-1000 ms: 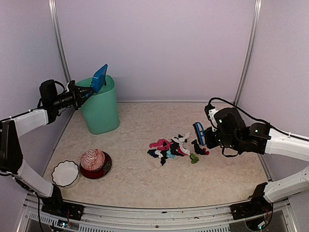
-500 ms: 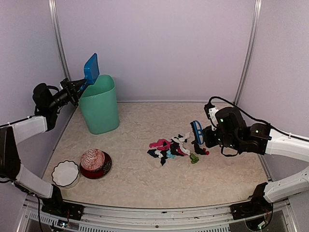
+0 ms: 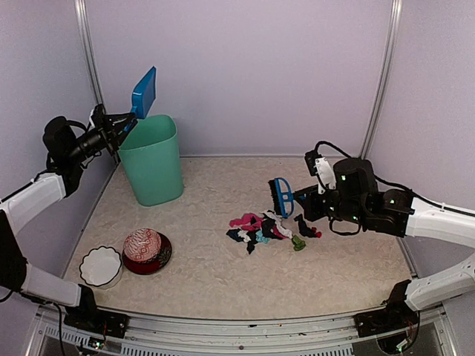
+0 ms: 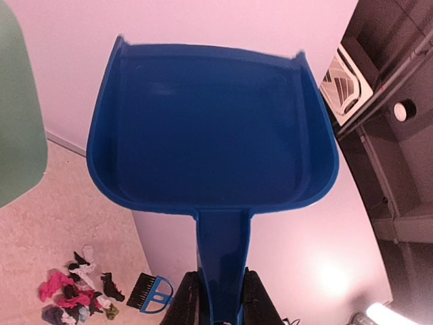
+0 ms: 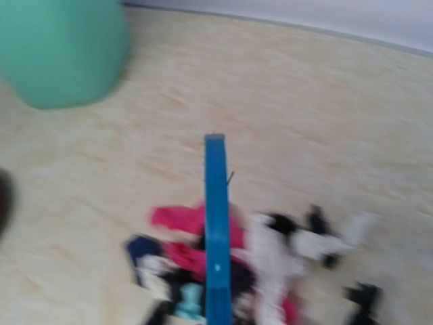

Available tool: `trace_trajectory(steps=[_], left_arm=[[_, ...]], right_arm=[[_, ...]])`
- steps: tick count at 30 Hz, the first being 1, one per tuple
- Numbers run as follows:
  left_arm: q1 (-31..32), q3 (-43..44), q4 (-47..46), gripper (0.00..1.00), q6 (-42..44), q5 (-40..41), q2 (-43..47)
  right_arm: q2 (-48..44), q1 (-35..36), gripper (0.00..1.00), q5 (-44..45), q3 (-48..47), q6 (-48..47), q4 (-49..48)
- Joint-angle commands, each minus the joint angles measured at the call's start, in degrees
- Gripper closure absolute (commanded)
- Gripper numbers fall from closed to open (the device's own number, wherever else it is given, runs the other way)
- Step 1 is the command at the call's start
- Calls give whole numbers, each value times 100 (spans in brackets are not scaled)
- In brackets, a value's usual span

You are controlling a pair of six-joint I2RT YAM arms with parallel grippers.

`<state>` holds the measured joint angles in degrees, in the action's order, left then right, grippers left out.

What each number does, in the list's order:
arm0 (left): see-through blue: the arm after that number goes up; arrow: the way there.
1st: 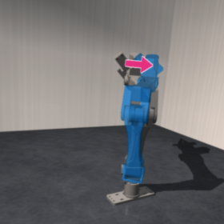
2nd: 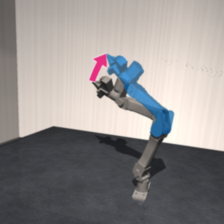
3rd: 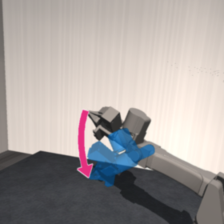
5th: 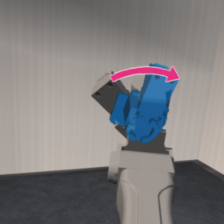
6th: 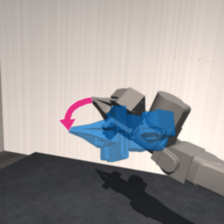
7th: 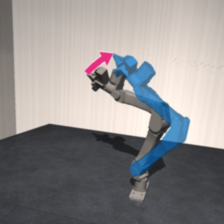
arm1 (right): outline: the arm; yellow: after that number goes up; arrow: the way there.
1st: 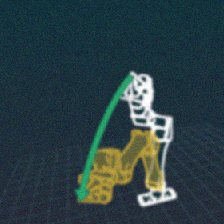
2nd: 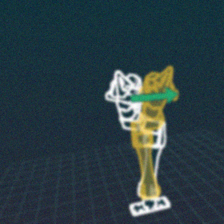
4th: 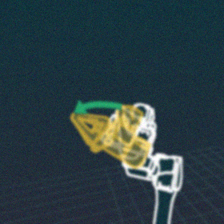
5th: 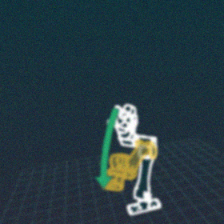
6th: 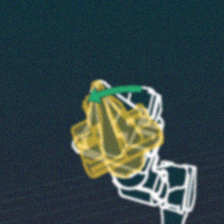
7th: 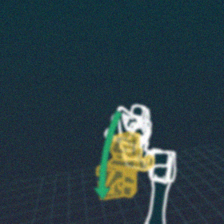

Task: Sweep away the paper scraps from the table
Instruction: Dump the paper scraps in the dustpan into the trash bin, then sweep the paper scraps at the center of the board.

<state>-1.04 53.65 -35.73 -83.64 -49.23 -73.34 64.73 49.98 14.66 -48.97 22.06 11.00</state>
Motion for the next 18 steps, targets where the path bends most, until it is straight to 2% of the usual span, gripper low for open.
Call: trace_trajectory(steps=[1,5,10,14,18], left_arm=[[291,576,1298,100,1550,-147,351],[648,1033,2531,100,2763,114,599],[1322,1599,4233,100,4229,843,862],[2085,1917,5259,100,5074,1801,986],[2806,1925,5788,100,5595,2847,1166]], right_arm=[[402,40,100,-885,-158,306,-982],[952,181,100,-1335,-277,781,-1622],[1810,433,100,-1466,-631,1263,-2104],[2372,518,100,-1507,-822,1758,-2497],[2950,522,100,-1556,-1103,2228,-2681]])
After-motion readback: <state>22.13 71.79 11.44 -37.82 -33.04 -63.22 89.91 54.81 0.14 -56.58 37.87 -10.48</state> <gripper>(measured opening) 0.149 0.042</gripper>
